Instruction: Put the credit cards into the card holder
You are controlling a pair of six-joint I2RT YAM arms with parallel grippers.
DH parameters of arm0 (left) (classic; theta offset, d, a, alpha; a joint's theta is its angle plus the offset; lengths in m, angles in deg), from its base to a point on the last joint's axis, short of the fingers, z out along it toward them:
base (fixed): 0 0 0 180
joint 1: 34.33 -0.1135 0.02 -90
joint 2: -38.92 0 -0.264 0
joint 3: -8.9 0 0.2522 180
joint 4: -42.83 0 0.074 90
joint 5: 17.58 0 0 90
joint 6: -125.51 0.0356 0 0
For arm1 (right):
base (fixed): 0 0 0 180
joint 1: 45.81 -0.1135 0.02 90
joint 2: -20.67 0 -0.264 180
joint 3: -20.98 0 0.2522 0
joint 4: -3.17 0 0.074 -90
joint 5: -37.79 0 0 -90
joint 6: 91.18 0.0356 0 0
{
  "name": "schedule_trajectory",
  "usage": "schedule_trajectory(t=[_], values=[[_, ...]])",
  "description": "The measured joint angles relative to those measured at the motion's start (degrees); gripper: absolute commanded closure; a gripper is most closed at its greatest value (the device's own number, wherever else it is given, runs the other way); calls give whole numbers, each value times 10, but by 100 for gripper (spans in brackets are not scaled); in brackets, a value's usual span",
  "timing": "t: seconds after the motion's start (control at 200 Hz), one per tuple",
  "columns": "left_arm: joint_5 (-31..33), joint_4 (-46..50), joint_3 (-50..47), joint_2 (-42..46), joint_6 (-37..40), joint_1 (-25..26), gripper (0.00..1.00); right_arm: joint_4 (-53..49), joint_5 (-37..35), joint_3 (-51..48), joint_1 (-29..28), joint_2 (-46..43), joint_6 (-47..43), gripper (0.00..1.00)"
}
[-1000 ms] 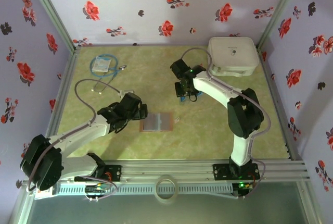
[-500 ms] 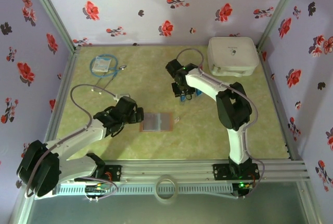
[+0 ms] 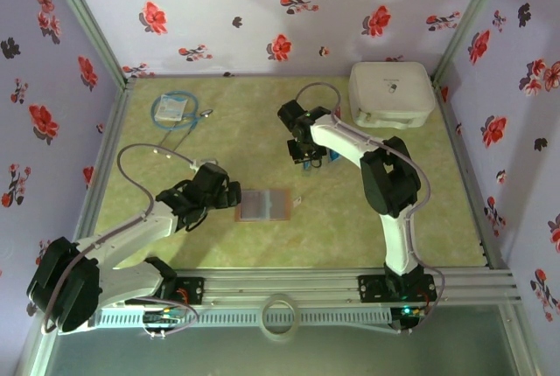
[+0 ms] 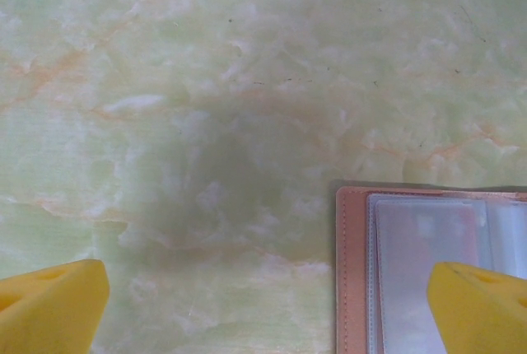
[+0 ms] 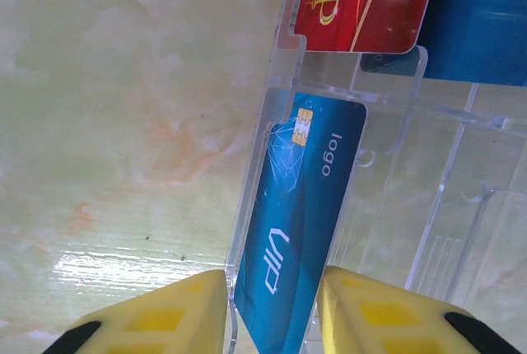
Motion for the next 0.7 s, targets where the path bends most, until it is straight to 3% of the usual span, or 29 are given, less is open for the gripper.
schedule_trajectory(t=[0.28, 0.565, 0.7], values=[[-7, -10, -7, 0, 0, -1, 0, 14, 26, 0, 19, 0, 10, 71], [-16, -18, -8, 0, -1, -1, 0, 33, 50, 0, 32, 0, 26, 83], [-17, -21, -14, 0, -1, -1, 0, 39, 60, -4, 34, -1, 33, 95]])
